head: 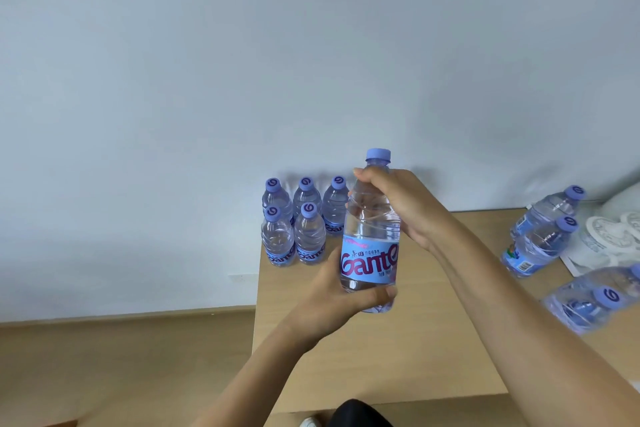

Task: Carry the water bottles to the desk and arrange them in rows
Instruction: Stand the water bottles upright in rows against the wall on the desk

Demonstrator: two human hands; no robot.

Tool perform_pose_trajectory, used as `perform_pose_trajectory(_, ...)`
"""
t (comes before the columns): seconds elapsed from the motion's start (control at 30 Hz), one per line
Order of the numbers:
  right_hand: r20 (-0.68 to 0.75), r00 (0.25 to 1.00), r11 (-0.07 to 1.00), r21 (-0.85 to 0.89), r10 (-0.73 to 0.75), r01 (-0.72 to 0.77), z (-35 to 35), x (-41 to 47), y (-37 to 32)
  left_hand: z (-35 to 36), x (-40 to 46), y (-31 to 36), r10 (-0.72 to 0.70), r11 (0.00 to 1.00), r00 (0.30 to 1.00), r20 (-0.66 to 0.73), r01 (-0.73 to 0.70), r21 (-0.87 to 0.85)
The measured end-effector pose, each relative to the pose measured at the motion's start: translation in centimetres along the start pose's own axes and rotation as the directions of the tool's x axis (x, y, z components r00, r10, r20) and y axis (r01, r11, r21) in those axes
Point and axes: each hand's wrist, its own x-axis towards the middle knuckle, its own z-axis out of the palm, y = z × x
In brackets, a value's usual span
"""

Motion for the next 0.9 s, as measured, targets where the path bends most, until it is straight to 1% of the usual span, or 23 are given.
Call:
perform_pose_trajectory(0.1, 0.000, 1.000, 0.996, -0.086, -0.008, 0.008, -0.1, -0.1, 0.8, -0.4, 0.2, -1.1, -0.018, 1.000, 1.000, 0.012, 0.018, 0.016)
perform_pose_trajectory(0.2, -0.024, 0.999, 0.993, -0.119, -0.022, 0.019, 0.1, -0.4, 1.7, -1.2, 0.7, -2.2, -0.035, 0.995, 0.999, -0.008, 0.036, 0.093)
perform_pose_trajectory(0.3, -0.033, 0.998, 0.979, -0.199, -0.049, 0.042, 0.3, -0.7, 2.9, -1.9, 1.1, -3.5, -0.029, 0.985, 0.999, 0.024, 0.024, 0.169)
perform_pose_trajectory(0.43, -0.056, 0.996, 0.945, -0.322, -0.068, 0.047, 0.3, -1.1, 5.0, -2.4, 1.9, -5.9, -0.043, 0.978, 0.998, 0.035, 0.035, 0.204)
perform_pose_trajectory(0.57, -0.007, 0.998, 0.910, -0.411, -0.056, 0.048, 0.0, -1.5, 6.9, -2.6, 2.7, -9.0, -0.034, 0.960, 0.996, -0.078, 0.054, 0.273)
perform_pose_trajectory(0.77, 0.075, 0.997, 0.886, -0.463, 0.018, 0.019, -0.7, -1.4, 9.8, -2.3, 3.9, -13.4, -0.061, 0.956, 0.986, -0.157, 0.104, 0.275)
perform_pose_trajectory(0.9, 0.097, 0.994, 0.875, -0.484, 0.043, 0.010, -1.0, -1.0, 11.8, -1.7, 4.7, -15.4, -0.054, 0.954, 0.961, -0.272, 0.130, 0.268)
